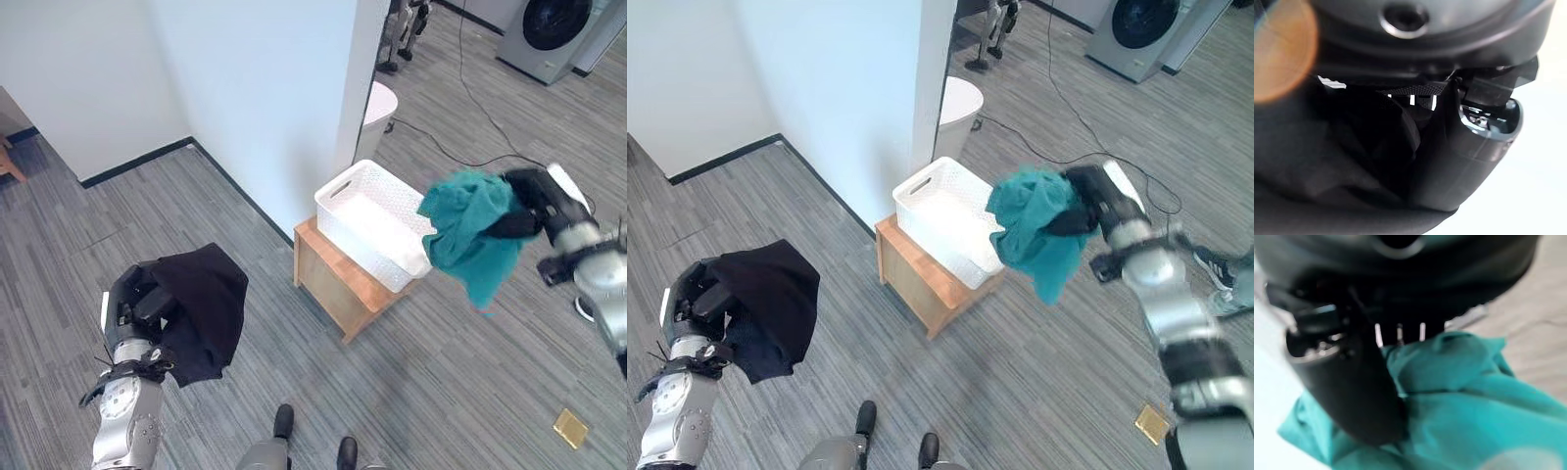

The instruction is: Pick up bed clothes into laundry basket.

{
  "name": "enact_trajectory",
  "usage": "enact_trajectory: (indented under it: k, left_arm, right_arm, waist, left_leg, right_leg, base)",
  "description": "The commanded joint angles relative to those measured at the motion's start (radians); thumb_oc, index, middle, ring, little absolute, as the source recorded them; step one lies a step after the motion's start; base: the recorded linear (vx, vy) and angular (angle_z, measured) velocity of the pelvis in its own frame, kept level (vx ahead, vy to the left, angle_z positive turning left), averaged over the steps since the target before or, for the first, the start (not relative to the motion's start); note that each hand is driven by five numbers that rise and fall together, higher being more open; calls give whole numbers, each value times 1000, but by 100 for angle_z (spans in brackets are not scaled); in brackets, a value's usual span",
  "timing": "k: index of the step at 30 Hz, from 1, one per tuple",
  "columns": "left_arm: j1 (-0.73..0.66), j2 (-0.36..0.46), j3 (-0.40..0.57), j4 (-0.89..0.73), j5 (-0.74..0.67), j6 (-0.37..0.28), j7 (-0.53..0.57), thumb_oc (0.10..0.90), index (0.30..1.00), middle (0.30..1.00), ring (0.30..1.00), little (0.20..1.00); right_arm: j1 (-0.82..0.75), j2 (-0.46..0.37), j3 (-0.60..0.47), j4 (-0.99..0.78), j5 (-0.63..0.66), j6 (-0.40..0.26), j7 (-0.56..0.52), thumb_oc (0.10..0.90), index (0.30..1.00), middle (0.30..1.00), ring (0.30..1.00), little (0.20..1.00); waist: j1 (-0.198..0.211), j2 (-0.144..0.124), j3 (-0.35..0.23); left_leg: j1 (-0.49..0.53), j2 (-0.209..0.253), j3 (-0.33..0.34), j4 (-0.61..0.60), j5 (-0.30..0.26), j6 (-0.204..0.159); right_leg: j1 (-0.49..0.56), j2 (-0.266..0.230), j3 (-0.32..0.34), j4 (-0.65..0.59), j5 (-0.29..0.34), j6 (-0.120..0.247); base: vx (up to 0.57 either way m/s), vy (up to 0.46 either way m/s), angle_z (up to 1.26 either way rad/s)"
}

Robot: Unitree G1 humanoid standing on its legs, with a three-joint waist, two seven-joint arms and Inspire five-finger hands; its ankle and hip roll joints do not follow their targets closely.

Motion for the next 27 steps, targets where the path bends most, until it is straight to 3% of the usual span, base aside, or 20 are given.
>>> enact_trajectory:
  k: [1, 2, 4, 6, 9, 10, 12, 13, 16, 20, 27]
  left_arm:
    - [-10, 125, 5, -173, -24, -128, -37, 400, 300, 300, 300, 300]
    - [-7, 130, -1, -175, -16, -129, -37, 400, 300, 300, 300, 300]
    - [-7, 149, -9, -186, -16, -126, -42, 400, 300, 300, 300, 300]
    - [5, 156, -11, -177, -30, -125, -55, 400, 300, 300, 300, 300]
    - [16, 162, 0, -167, -38, -128, -56, 400, 300, 300, 300, 300]
    - [14, 168, -1, -153, -35, -131, -54, 400, 300, 300, 300, 300]
    - [1, 175, -2, -134, -36, -129, -43, 400, 300, 300, 300, 300]
    - [11, 165, 1, -134, -26, -135, -51, 400, 300, 300, 300, 300]
    - [55, 112, 21, -134, -61, -136, -56, 400, 300, 300, 300, 300]
    - [77, 112, 13, -115, -79, -128, -66, 400, 300, 300, 300, 300]
    - [70, 126, 4, -118, -89, -121, -54, 400, 300, 300, 300, 300]
  right_arm:
    - [-277, -87, 86, 63, -57, -64, -57, 400, 300, 300, 300, 300]
    - [-332, -73, 125, 107, -79, -59, -55, 400, 300, 300, 300, 300]
    - [-404, -96, 194, 150, -124, -49, -60, 400, 300, 300, 300, 300]
    - [-472, -110, 267, 202, -183, -36, -63, 400, 300, 300, 300, 300]
    - [-522, -115, 325, 242, -217, -36, -67, 400, 300, 300, 300, 300]
    - [-533, -120, 349, 264, -247, -36, -72, 400, 300, 300, 300, 300]
    - [-508, -140, 346, 243, -297, -26, -78, 400, 300, 300, 300, 300]
    - [-508, -121, 339, 258, -328, -17, -84, 400, 300, 300, 300, 300]
    - [-515, -104, 356, 296, -354, -24, -73, 400, 300, 300, 300, 300]
    - [-504, -82, 372, 332, -388, -20, -84, 400, 300, 300, 300, 300]
    - [-453, -16, 343, 402, -425, 1, -106, 400, 300, 300, 300, 300]
  waist:
    - [64, -49, -113]
    - [61, -43, -91]
    - [47, -23, -70]
    - [31, -18, -81]
    - [17, -18, -84]
    - [7, -21, -82]
    - [3, -40, -90]
    - [13, -52, -89]
    - [33, -58, -108]
    - [52, -46, -120]
    - [48, -19, -110]
  left_leg:
    - [24, 17, -17, 84, -124, 2]
    - [37, 11, -22, 97, -132, 13]
    - [47, 16, -66, 107, -128, 17]
    - [80, 17, -130, 79, -130, 11]
    - [105, 18, -170, 57, -135, -3]
    - [118, 16, -201, 46, -144, -9]
    - [122, 4, -252, 49, -158, -22]
    - [124, 5, -247, 46, -164, -24]
    - [118, 19, -261, 32, -156, -38]
    - [97, 34, -280, 9, -134, -55]
    - [73, 44, -305, -7, -117, -72]
  right_leg:
    - [-133, -35, 28, 318, 54, 81]
    - [-174, -48, 38, 398, 123, 98]
    - [-230, -27, 84, 485, 139, 97]
    - [-273, -26, 126, 425, 117, 75]
    - [-263, -40, 135, 296, 114, 76]
    - [-261, -27, 169, 184, 108, 80]
    - [-234, -17, 205, 107, 98, 87]
    - [-229, -27, 191, 94, 139, 95]
    - [-168, -20, 174, 11, 127, 80]
    - [-143, -13, 156, -30, 121, 66]
    - [-143, -9, 123, -32, 102, 50]
  base:
    - [60, 139, 11]
    - [33, 121, 21]
    - [80, 73, 27]
    - [255, -15, 59]
    - [212, -82, 59]
    - [175, -76, 51]
    - [198, -143, 87]
    - [198, -234, 119]
    - [120, -143, 61]
    - [82, -120, 22]
    - [24, -69, 18]
